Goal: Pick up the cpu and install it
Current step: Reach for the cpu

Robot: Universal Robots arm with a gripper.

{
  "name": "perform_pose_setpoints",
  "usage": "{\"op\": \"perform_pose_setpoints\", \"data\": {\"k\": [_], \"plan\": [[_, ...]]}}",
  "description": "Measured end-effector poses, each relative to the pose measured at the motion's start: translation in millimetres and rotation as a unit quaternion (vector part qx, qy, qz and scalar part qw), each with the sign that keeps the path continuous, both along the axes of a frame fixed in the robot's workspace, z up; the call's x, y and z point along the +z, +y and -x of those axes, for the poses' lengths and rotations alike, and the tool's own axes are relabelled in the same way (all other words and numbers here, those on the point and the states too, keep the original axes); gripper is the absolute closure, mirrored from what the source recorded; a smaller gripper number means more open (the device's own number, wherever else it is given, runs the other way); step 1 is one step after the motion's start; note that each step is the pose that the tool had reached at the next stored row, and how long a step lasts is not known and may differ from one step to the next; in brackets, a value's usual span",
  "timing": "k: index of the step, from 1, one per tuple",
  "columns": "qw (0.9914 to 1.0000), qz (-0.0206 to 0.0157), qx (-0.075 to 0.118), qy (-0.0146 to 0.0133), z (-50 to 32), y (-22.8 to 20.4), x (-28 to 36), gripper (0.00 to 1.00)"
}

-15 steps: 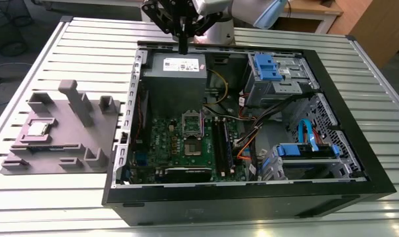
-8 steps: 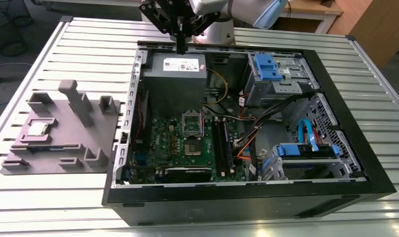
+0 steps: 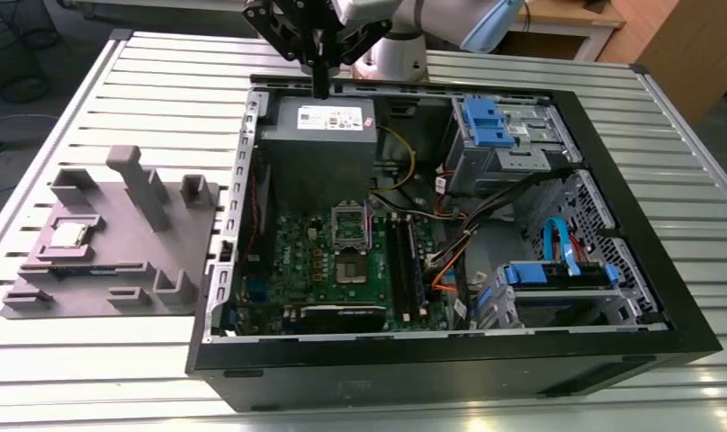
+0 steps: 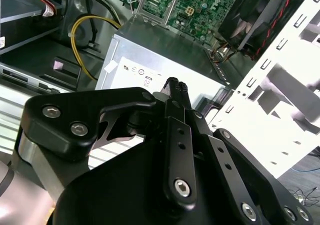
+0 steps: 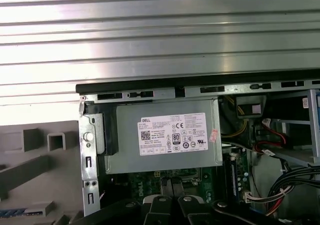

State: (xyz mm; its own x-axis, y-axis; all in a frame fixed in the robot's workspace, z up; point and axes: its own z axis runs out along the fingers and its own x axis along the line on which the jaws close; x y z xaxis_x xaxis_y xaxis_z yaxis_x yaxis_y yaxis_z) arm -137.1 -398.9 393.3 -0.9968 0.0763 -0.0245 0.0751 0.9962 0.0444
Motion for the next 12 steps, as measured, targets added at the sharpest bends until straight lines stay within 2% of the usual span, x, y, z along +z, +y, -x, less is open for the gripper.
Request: {"op": "perform_pose_setpoints", "data": {"k": [6, 12], "plan": [[1.00000, 0.0000, 0.000, 0.0000, 5.6, 0.0, 0.0, 0.89], [1.00000, 0.0000, 0.000, 0.0000, 6.6, 0.0, 0.0, 0.89]]}}
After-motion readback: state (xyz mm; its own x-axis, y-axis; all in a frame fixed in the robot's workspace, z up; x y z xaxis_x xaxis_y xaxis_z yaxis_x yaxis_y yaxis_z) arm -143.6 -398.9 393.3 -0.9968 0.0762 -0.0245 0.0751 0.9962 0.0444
